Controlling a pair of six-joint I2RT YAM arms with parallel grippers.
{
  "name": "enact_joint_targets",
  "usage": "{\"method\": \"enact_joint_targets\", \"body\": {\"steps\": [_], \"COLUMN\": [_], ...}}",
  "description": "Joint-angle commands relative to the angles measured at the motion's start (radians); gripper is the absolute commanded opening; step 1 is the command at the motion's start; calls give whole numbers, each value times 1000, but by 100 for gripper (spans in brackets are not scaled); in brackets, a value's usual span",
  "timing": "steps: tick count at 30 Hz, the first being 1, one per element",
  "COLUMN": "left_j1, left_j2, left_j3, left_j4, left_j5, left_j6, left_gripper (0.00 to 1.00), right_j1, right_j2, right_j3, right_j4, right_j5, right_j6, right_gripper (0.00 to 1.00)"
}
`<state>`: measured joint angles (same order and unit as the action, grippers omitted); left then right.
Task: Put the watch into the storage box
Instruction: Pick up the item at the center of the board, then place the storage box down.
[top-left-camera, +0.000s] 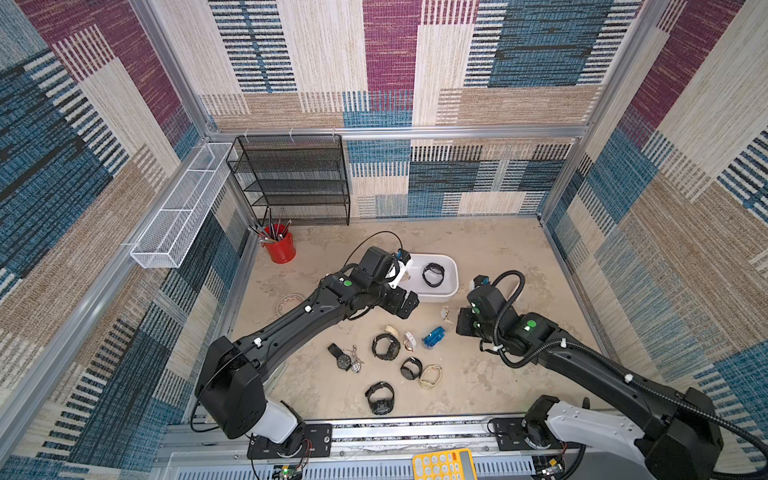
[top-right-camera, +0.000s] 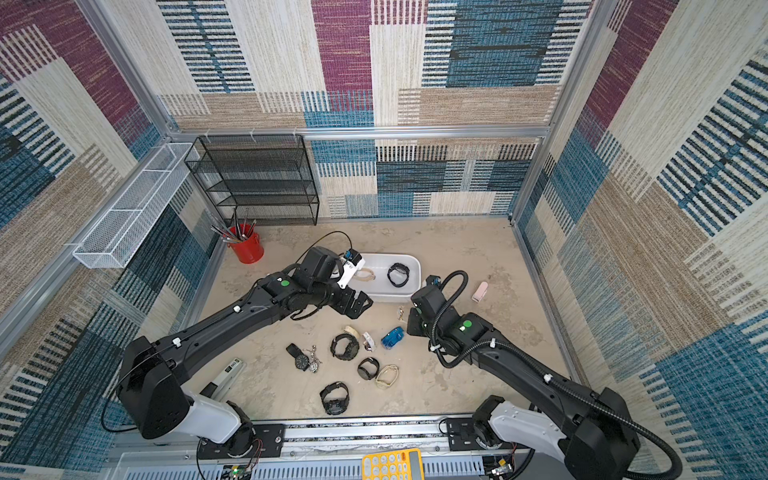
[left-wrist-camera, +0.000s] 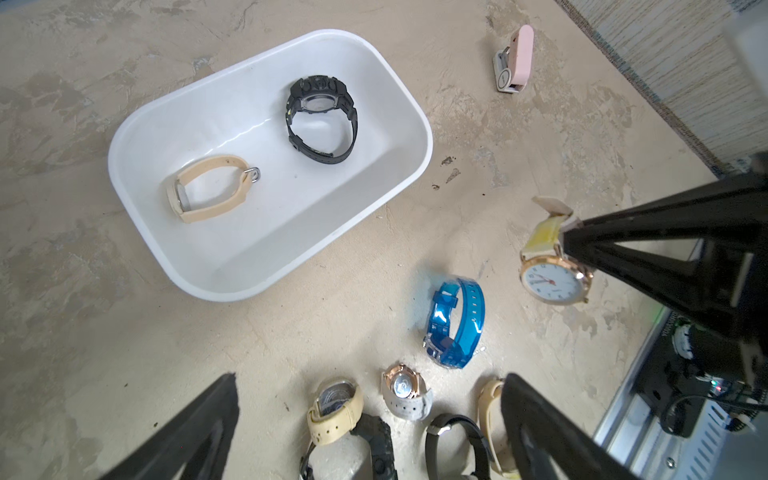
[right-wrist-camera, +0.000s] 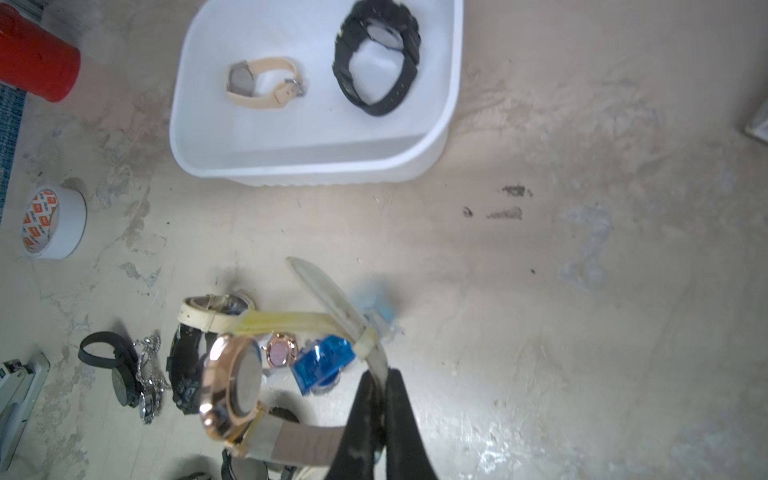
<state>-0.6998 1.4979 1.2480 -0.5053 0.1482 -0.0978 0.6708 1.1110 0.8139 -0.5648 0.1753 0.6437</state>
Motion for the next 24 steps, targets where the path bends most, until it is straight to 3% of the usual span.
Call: {"method": "enact_joint_targets", "body": {"steps": [1,12,24], "left_j1": [0,0,0], "left_j2": [-11,-21,-19], "left_j3": [9,12,17], "left_j4": [-9,-19,-27], "left_j5": [-43,-81,-100], "left_j6": [21,26,29], "left_gripper": [100,100,100], "right_j1": [-31,-175,-208], "right_j2": [65,335,546], "right_j3": [56,214,271], "right_j4": [156,288,327], "right_j5": [7,-138,-159], "right_j6": [-101,-300,-395], "right_gripper": [0,0,0]}}
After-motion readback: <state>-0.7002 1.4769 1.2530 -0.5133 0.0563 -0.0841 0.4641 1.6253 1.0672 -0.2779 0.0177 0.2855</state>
